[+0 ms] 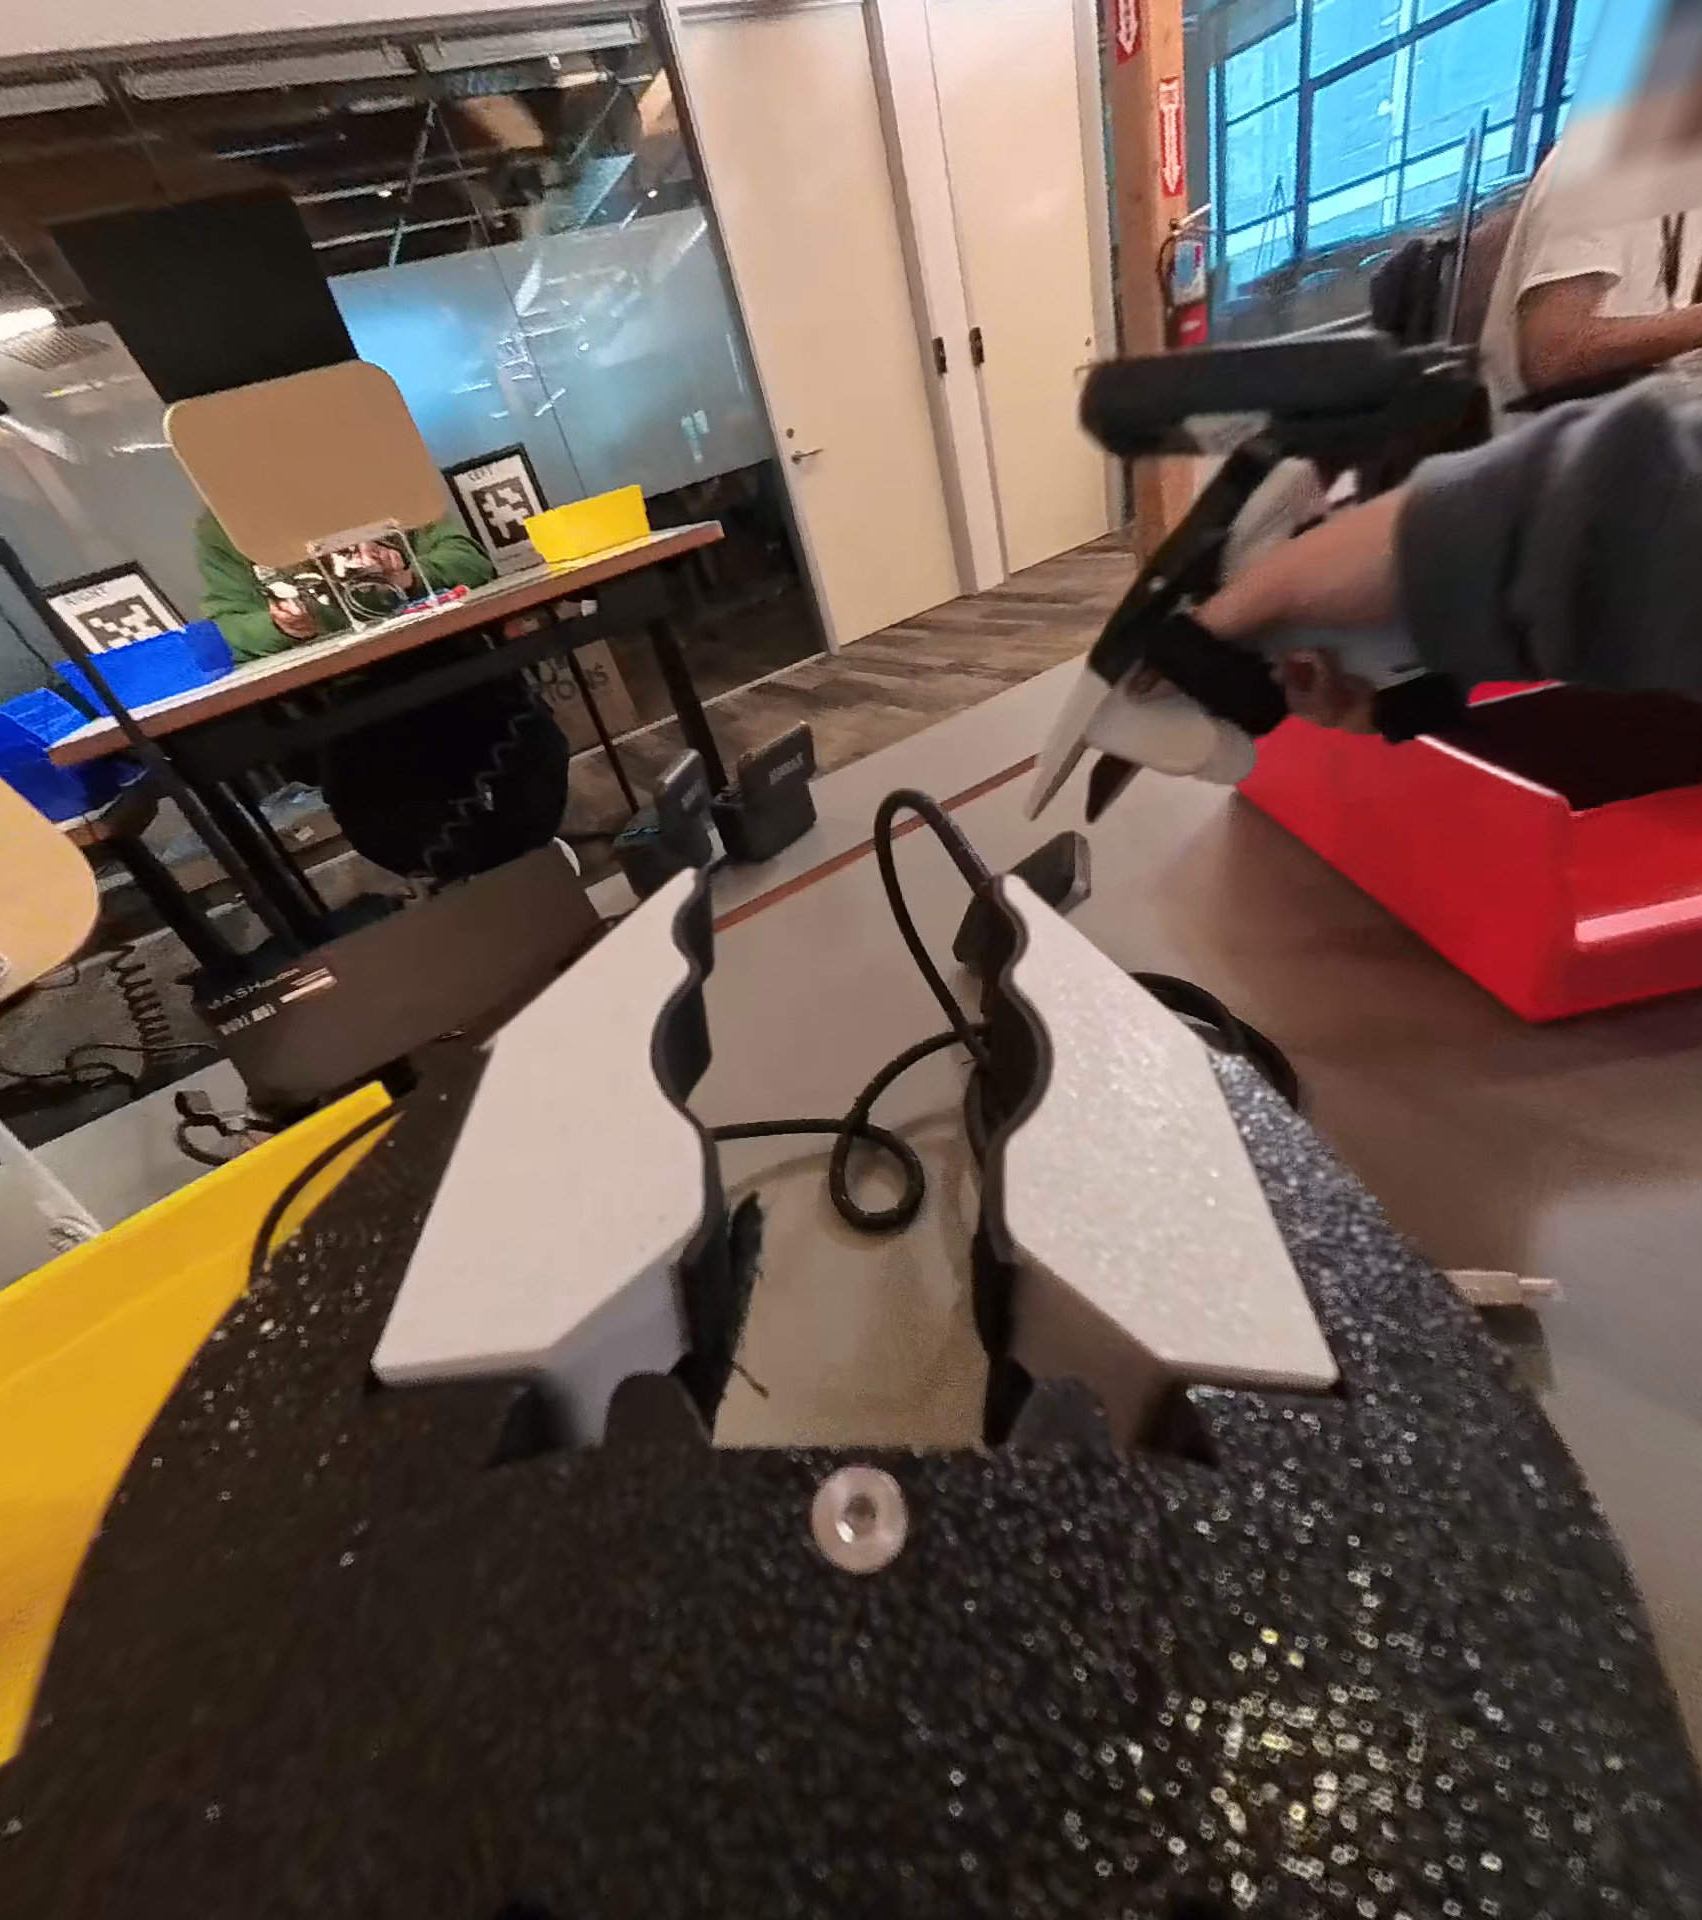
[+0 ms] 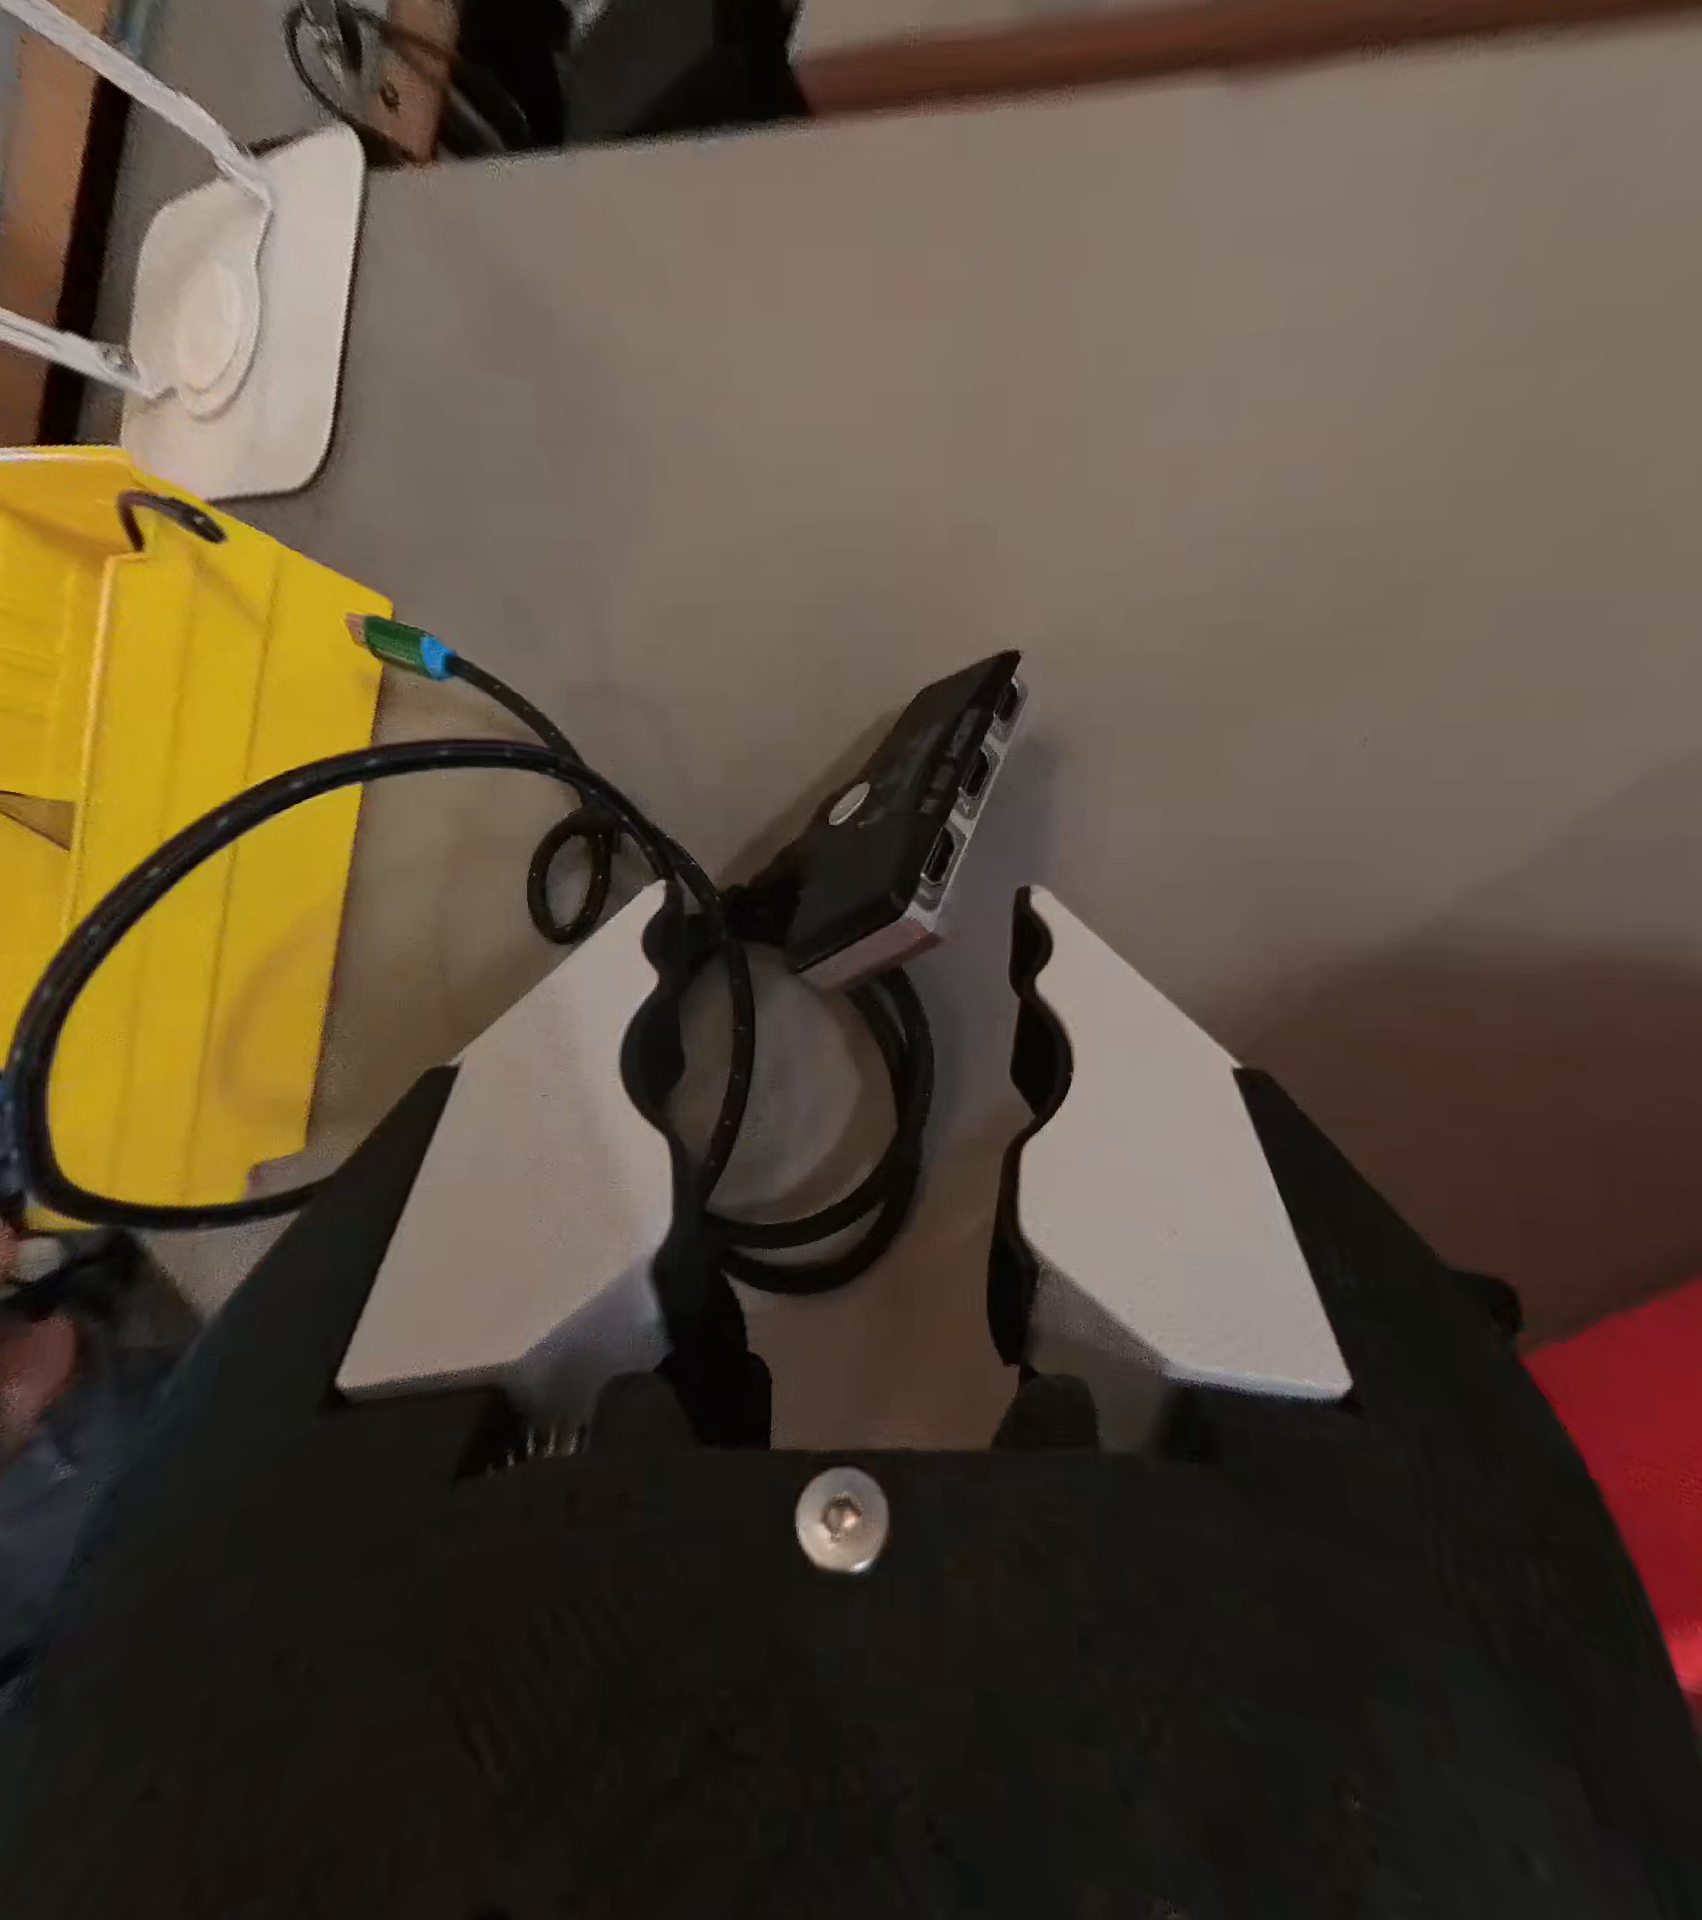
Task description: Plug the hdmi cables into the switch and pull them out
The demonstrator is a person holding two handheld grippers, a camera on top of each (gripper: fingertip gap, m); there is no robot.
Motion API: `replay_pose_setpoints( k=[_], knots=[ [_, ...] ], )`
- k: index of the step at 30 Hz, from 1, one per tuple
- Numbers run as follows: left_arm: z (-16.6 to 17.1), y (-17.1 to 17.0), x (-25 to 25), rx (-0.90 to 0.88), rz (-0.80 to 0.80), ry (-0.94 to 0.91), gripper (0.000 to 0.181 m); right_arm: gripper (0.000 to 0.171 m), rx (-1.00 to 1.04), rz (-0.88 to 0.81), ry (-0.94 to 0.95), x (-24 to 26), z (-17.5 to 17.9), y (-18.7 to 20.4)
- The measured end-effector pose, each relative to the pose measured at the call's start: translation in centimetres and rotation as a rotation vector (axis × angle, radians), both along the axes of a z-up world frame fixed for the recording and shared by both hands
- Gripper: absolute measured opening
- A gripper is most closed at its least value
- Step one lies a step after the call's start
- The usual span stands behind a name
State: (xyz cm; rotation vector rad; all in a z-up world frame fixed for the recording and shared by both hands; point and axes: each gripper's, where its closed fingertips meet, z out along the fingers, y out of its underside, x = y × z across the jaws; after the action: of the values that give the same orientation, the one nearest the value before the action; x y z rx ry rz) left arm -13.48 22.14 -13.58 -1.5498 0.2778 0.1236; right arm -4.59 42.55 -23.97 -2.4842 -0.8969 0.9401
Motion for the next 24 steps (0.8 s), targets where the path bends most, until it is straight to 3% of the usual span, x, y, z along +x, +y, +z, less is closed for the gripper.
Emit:
replay_pose_setpoints(
  k=[4,6,7,10,17,24],
  knots=[
    [-0.5,-0.2,0.4,-0.001,-0.020,0.017,0.049,0.060,-0.169,0.023,-0.054,-1.1,-3.0,-0.4],
    [-0.7,-0.2,0.5,-0.005,-0.030,0.017,0.049,0.043,-0.219,0.049,-0.059,-1.6,-4.0,-0.9],
    [-0.8,-0.3,0.5,-0.005,-0.035,0.017,0.049,0.035,-0.219,0.053,-0.044,-1.9,-4.0,-0.9],
    [-1.2,-0.4,0.5,-0.011,-0.062,-0.004,0.049,0.033,-0.137,0.096,-0.018,-2.1,-3.4,-0.9],
    [-0.1,-1.0,2.6,0.025,-0.211,0.018,0.050,0.026,0.393,0.265,0.093,-1.0,4.0,-2.6],
    [2.5,-0.1,4.3,0.075,-0.287,0.024,0.044,0.018,0.823,0.279,0.196,0.0,12.7,-4.5]
  ],
)
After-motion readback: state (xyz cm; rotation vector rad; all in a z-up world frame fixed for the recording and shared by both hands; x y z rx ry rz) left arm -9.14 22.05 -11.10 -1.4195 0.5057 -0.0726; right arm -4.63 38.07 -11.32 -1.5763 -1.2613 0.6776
